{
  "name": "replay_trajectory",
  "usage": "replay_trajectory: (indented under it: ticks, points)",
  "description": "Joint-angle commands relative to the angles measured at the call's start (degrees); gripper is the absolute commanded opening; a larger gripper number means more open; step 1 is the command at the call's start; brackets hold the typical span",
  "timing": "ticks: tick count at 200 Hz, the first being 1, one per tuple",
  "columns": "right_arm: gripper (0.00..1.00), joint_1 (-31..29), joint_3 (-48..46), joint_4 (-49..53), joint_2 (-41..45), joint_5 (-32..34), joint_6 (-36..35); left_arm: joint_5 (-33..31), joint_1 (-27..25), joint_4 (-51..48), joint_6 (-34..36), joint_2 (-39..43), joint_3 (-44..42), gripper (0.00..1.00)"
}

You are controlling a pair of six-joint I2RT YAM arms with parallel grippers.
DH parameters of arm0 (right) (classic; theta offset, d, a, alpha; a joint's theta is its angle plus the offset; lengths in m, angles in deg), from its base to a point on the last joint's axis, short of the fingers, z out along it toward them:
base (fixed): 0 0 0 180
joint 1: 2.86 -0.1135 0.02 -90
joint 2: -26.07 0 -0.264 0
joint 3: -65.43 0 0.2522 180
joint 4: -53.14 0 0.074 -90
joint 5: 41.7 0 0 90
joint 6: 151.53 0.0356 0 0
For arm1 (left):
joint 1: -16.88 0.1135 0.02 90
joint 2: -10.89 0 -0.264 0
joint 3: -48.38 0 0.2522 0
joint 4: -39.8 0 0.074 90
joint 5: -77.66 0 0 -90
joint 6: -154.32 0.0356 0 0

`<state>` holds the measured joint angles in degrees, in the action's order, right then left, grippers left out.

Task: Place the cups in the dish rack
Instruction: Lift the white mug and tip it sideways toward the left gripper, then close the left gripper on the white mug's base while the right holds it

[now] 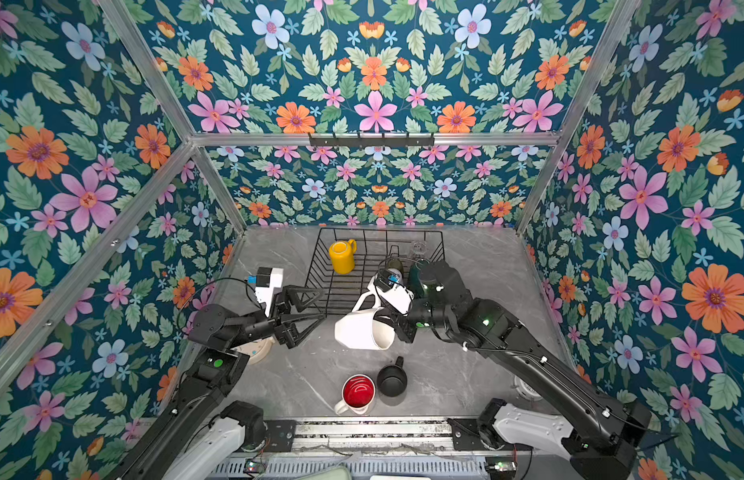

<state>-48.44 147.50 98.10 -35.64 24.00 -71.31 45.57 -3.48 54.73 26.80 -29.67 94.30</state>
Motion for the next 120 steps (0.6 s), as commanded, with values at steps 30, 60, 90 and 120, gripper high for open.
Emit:
replay_trajectory:
  ticks: [30, 60, 90, 120]
  points:
    - [0.0, -0.21, -1.44, -7.19, 1.9, 1.35, -0.02, 1.61, 0.01, 3.01, -0.6, -0.48, 0.18, 1.0]
    - [0.0, -0.2, -4.26, -15.1, 3.09, 3.13, -1.5, 3.89, 0.04, 4.7, -2.19, -1.1, -0.15, 1.0]
    - [0.0, -0.15, -3.68, -18.75, 1.67, 2.15, -2.71, 5.87, 0.02, 7.07, -4.18, -1.54, -0.58, 1.0]
    - [0.0, -0.15, -2.97, -21.81, -0.36, 0.13, -3.3, 8.34, -0.02, 13.15, -8.94, -2.36, -1.82, 1.0]
